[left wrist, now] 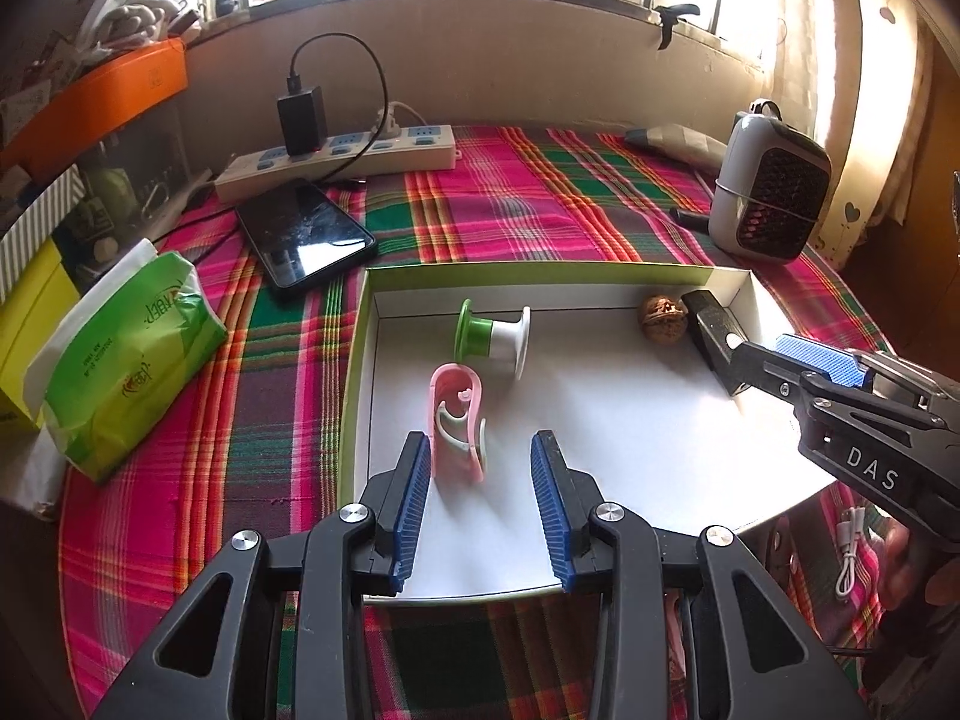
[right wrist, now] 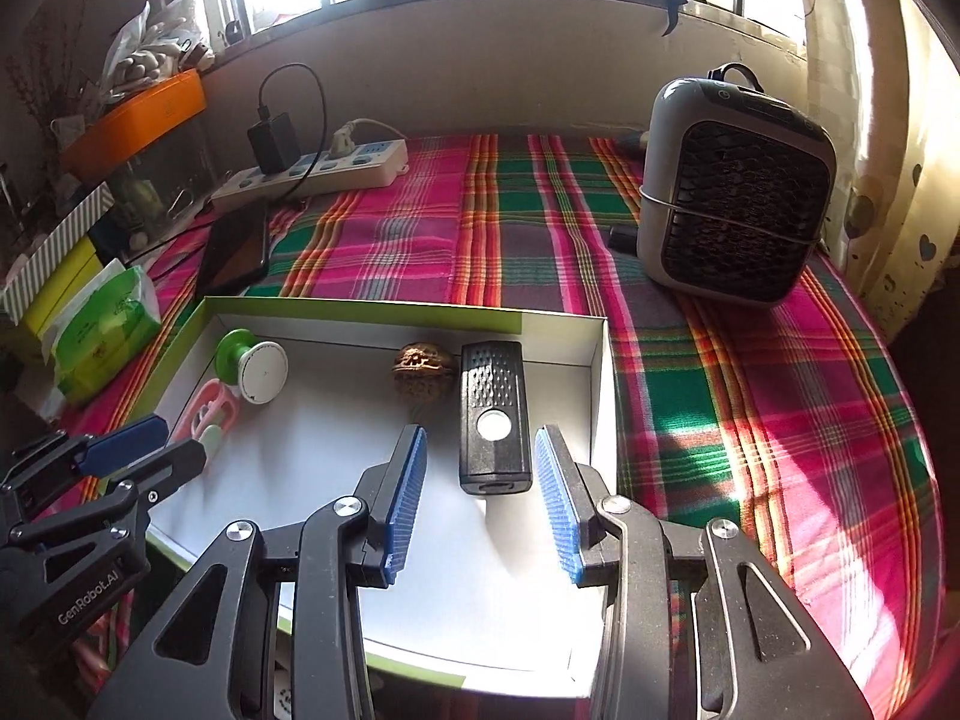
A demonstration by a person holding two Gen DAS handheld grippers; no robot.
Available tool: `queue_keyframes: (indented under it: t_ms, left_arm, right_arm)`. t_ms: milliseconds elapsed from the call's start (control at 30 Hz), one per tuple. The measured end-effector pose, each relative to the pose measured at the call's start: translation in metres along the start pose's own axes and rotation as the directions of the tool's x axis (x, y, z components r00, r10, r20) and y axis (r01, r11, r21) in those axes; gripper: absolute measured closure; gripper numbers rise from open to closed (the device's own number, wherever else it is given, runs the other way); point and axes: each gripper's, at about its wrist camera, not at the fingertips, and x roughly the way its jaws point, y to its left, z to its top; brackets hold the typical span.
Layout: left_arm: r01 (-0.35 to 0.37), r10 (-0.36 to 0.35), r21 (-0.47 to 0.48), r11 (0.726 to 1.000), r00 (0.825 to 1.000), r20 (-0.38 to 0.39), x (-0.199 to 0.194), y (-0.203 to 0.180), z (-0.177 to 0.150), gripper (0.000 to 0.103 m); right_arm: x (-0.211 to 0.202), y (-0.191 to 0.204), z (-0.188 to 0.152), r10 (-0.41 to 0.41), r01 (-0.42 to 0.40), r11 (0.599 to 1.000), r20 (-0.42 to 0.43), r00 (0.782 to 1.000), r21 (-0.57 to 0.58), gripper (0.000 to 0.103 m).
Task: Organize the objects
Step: 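Withdraw both open tools from the box toward the objects beside it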
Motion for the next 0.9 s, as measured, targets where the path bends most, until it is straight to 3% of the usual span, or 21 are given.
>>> queue_keyframes:
  t_ms: [900]
  left_arm:
    - [0.084, -0.084, 0.012, 0.996, 0.995, 0.052, -0.054, -0.008, -0.049, 0.07]
  right_arm:
    - [-0.066, -0.005, -0.052, -0.027, 0.025, 1.0, 0.092, 0.995, 0.017, 0.064]
